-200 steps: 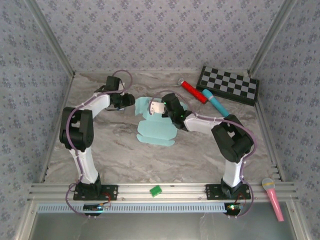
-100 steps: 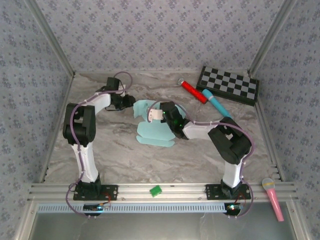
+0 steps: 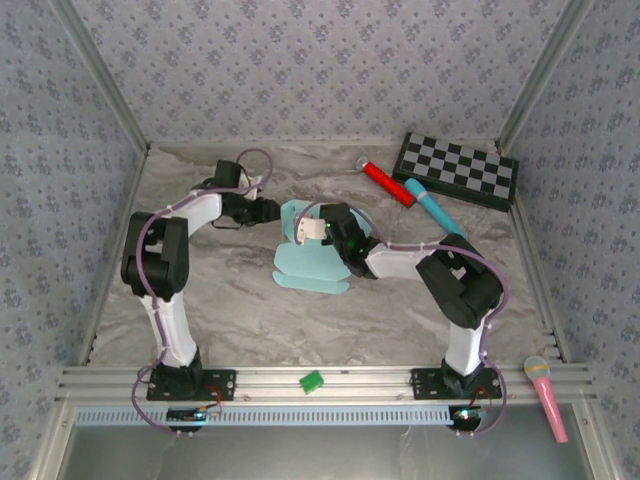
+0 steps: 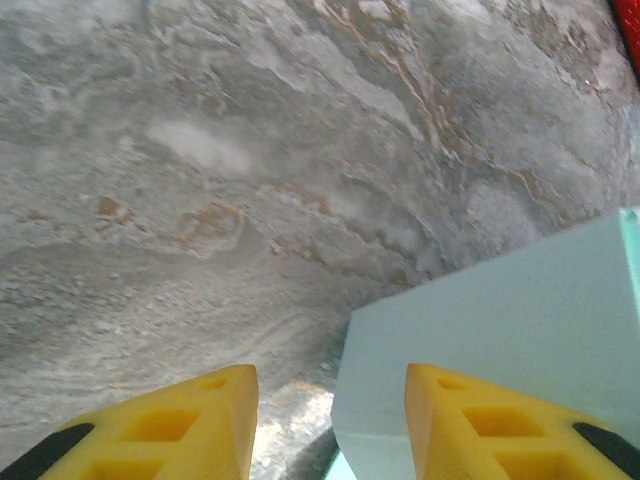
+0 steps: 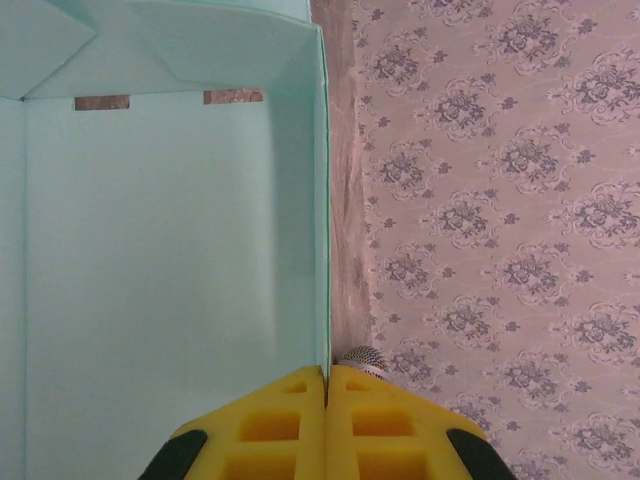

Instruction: Fold the paper box

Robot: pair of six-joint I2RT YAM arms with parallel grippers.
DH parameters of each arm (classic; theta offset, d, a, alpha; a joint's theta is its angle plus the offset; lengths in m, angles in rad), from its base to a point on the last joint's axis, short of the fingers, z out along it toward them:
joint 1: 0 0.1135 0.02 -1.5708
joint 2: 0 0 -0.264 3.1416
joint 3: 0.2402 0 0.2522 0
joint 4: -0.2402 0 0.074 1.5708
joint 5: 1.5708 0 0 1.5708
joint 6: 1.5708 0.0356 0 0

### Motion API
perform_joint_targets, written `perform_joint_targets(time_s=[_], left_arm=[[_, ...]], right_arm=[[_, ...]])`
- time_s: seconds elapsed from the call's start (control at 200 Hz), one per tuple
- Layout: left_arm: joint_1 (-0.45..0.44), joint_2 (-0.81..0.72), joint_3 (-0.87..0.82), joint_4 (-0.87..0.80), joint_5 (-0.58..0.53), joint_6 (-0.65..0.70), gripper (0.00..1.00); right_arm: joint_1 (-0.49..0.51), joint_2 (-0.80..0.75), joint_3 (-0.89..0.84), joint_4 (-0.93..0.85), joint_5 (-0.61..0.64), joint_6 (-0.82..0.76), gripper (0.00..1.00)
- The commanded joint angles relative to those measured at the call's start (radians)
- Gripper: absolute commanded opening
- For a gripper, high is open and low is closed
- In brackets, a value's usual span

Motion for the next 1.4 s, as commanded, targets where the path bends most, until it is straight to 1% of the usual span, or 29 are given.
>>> perform_joint_targets(time_s=[0.0, 0.11, 0.22, 0.345, 0.445, 0.55, 0.67, 0.865, 0.97, 1.089, 1.309, 1.394], left_arm=[[-0.01, -0.052, -0.026, 0.007, 0.071, 0.044, 0.43], [-0.017, -0.07, -0.048, 0.02, 0.096, 0.053, 0.43], [-0.027, -0.091, -0.073, 0.031, 0.097, 0.064, 0.43], [-0.03, -0.111, -0.109, 0.073, 0.124, 0.071, 0.43], [-0.032, -0.123, -0.135, 0.112, 0.136, 0.072, 0.45], [-0.035, -0.133, -0.153, 0.148, 0.172, 0.078, 0.46], [-0.047, -0.139, -0.169, 0.178, 0.174, 0.09, 0.48], [-0.064, -0.1, -0.152, 0.176, 0.145, 0.102, 0.5], [-0.082, -0.098, -0.162, 0.184, 0.108, 0.107, 0.5], [-0.101, -0.103, -0.185, 0.198, 0.024, 0.103, 0.5], [-0.127, -0.142, -0.268, 0.295, -0.1, 0.07, 0.5], [-0.129, -0.157, -0.302, 0.334, -0.116, 0.055, 0.49]], right_arm=[[0.001, -0.01, 0.014, -0.025, 0.007, 0.01, 0.0], [0.002, -0.01, 0.014, -0.029, 0.008, 0.009, 0.0], [0.003, -0.01, 0.017, -0.034, 0.008, 0.013, 0.0], [0.005, -0.008, 0.018, -0.038, 0.006, 0.013, 0.0], [0.005, -0.009, 0.019, -0.04, 0.005, 0.014, 0.0], [0.005, -0.007, 0.023, -0.045, 0.003, 0.014, 0.0], [0.006, -0.007, 0.025, -0.045, 0.002, 0.016, 0.0], [0.011, -0.01, 0.022, -0.049, -0.007, 0.017, 0.0], [0.018, -0.016, 0.012, -0.053, -0.025, 0.022, 0.0], [0.022, -0.016, 0.004, -0.052, -0.026, 0.023, 0.0], [0.036, -0.025, -0.025, -0.036, -0.041, 0.02, 0.0], [0.04, -0.027, -0.038, -0.033, -0.051, 0.014, 0.0]])
